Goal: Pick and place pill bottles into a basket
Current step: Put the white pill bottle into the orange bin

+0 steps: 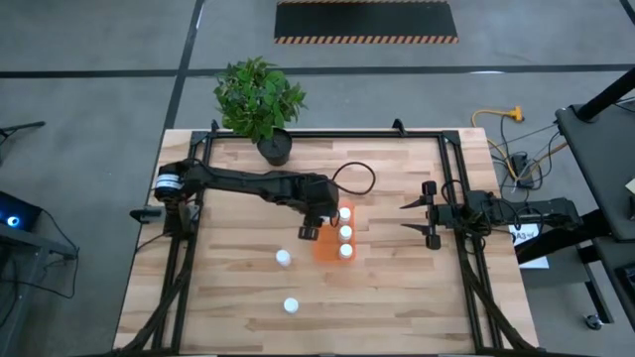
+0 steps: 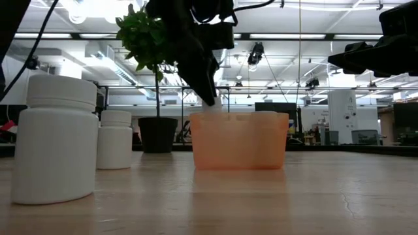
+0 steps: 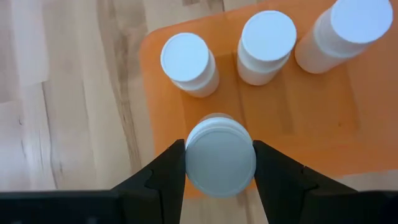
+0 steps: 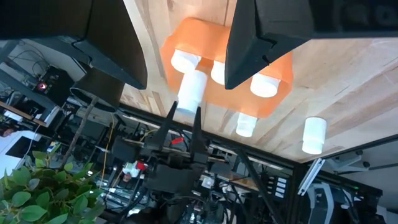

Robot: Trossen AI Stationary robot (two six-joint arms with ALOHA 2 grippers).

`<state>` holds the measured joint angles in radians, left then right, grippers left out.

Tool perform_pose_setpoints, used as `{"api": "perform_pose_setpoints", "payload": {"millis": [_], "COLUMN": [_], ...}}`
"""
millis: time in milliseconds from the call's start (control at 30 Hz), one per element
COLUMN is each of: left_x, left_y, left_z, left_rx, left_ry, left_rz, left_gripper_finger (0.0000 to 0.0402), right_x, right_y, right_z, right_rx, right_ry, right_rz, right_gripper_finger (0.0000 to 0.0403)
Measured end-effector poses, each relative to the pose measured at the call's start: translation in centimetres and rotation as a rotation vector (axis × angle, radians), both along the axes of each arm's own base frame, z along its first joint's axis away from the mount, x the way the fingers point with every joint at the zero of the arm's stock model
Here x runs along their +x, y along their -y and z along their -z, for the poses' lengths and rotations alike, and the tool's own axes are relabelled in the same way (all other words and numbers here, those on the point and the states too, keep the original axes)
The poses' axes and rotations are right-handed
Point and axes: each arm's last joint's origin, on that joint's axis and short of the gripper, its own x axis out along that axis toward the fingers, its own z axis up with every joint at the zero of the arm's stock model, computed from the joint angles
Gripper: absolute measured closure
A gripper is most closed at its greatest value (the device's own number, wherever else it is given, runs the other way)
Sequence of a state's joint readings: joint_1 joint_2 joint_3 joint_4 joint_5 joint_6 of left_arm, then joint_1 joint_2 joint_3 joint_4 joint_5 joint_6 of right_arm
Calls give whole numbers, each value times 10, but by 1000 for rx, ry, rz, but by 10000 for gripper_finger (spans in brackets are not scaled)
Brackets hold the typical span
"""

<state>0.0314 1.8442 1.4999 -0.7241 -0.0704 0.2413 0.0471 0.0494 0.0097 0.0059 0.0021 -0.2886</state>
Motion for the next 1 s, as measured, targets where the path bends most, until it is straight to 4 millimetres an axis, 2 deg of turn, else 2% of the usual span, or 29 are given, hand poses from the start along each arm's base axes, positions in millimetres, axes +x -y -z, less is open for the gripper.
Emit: {"api": "perform_pose_setpoints", "payload": {"millis": [200,1000], "left_x": [-1,-4], "left_y": [-2,-6], "left_z": [12,29], "left_rx": [0,14], "left_ry": [12,20], "left_rz": [-5,-25], "left_gripper_finger": [255,255], "right_x": [0,0], "right_y": [0,0], "right_z": [0,0], "right_rx": [0,0], "right_ry": [0,0], "right_rz": [0,0], "right_gripper_finger": [197,197]}}
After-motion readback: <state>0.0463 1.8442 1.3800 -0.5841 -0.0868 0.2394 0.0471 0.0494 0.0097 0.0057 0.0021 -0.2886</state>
